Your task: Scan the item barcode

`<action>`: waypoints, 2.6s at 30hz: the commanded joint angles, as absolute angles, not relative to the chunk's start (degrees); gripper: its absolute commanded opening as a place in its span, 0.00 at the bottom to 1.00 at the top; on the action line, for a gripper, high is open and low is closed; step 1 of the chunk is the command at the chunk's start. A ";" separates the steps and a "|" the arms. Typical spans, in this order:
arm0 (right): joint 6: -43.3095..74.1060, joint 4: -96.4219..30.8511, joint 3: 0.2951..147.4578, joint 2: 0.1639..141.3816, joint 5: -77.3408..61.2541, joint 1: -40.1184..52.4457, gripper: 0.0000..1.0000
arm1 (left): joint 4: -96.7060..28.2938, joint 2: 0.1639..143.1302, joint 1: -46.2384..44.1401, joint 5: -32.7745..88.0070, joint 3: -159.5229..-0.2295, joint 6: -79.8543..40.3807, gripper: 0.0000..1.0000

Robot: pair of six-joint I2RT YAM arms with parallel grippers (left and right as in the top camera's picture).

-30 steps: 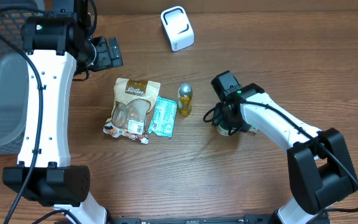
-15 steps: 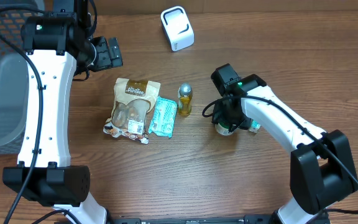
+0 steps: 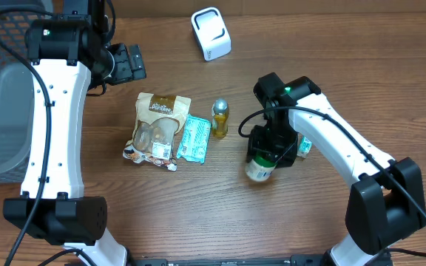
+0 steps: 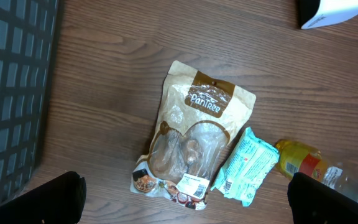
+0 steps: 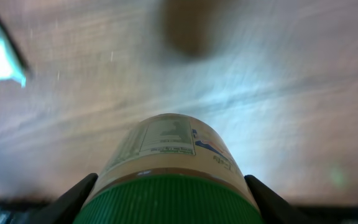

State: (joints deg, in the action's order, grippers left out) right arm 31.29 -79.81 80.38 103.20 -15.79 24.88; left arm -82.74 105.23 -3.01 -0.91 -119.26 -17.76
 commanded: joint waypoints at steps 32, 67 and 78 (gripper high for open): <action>31.03 -86.89 81.97 102.87 -44.03 25.02 0.46 | -82.65 105.32 -3.18 -0.60 -120.11 -17.12 1.00; 31.03 -87.29 82.00 102.87 -44.58 25.02 0.47 | -82.65 105.32 -3.18 -0.60 -120.11 -17.12 1.00; 31.03 -88.84 82.00 102.87 -52.21 25.02 0.46 | -82.67 105.32 -3.18 -0.60 -120.11 -17.12 0.99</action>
State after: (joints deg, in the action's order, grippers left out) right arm 31.29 -88.71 80.38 103.20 -48.84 24.88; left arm -82.74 105.23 -3.01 -0.91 -119.26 -17.76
